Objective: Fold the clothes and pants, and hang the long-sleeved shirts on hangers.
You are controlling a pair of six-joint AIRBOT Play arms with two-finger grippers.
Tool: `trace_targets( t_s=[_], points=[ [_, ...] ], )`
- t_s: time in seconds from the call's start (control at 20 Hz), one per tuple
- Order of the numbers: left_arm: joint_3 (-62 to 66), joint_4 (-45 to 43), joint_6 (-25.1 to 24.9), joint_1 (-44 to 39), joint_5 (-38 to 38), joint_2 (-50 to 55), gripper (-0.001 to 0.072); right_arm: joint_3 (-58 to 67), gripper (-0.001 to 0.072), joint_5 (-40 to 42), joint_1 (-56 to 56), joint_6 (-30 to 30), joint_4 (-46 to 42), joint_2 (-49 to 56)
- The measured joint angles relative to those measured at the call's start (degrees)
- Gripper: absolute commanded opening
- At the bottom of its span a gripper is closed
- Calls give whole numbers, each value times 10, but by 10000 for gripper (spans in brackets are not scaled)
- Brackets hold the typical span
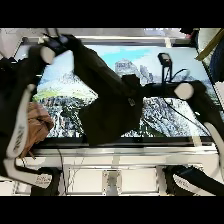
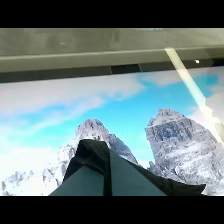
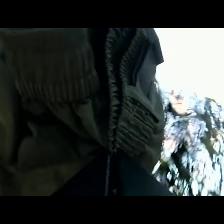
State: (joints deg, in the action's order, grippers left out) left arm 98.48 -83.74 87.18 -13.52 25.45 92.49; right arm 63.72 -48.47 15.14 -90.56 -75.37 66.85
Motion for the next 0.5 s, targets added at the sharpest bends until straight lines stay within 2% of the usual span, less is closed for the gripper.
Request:
trace_targets(
  t_s=[0.05, 0.1, 0.3, 0.4, 0.5],
  points=[
    [4, 0, 9, -5, -16, 28, 458, -3, 434, 23, -5, 0, 4, 31],
    [7, 1, 19, -8, -25, 46, 654, -5, 436, 50, -10, 0, 10, 61],
    [24, 3, 51, -5, -25, 49, 650, 3, 436, 113, -34, 0, 13, 112],
    [29, 0, 58, 16, 25, 4, 648, 25, 435, 90, -69, -1, -10, 100],
    [30, -19, 60, 45, 108, -50, 647, 40, 435, 42, -115, -1, -46, 66]
  ],
)
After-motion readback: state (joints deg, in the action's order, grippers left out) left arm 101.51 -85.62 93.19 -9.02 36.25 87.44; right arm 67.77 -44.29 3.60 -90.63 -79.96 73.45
